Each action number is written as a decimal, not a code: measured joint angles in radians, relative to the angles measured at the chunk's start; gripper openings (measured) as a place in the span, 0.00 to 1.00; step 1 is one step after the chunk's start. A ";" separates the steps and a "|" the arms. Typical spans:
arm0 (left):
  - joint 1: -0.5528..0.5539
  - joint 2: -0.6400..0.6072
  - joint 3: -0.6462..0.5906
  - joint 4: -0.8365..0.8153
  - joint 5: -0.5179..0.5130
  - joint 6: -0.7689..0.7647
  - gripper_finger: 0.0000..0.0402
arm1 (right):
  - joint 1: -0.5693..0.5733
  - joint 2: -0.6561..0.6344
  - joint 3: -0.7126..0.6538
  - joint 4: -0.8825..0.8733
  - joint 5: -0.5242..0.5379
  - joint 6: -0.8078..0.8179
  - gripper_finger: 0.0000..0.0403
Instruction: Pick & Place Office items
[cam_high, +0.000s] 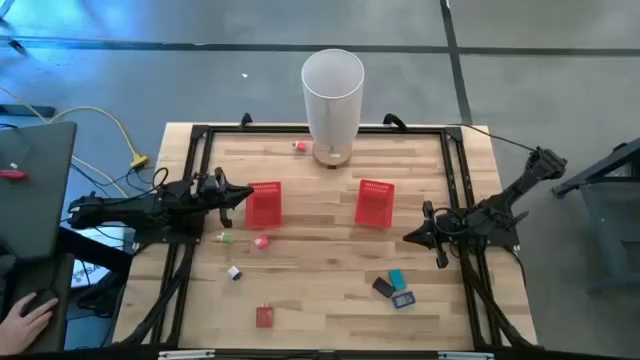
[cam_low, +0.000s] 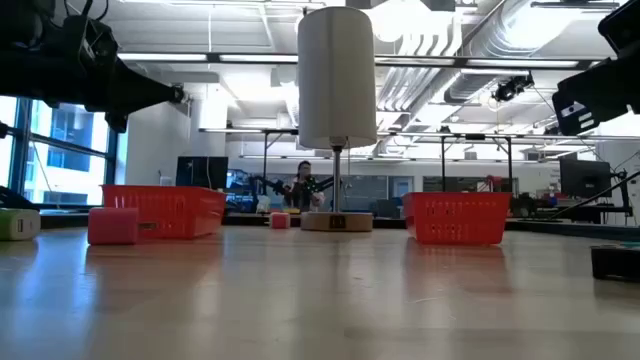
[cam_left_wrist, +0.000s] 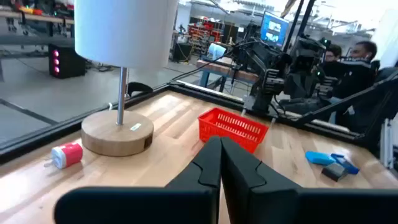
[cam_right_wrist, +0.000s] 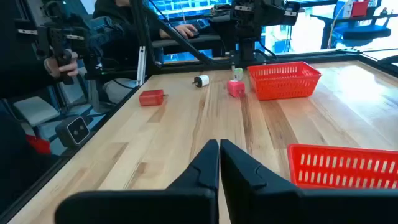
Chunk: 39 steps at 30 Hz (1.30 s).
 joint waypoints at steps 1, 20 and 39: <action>0.000 0.000 0.000 0.000 0.000 -0.012 0.00 | 0.000 0.000 0.000 0.000 0.000 0.000 0.01; 0.000 0.003 0.000 0.003 0.023 -0.140 0.00 | 0.000 0.000 0.000 0.000 0.000 -0.018 0.01; 0.000 0.005 0.004 0.069 0.077 -0.046 0.23 | 0.000 0.000 0.000 0.009 0.000 -0.018 0.01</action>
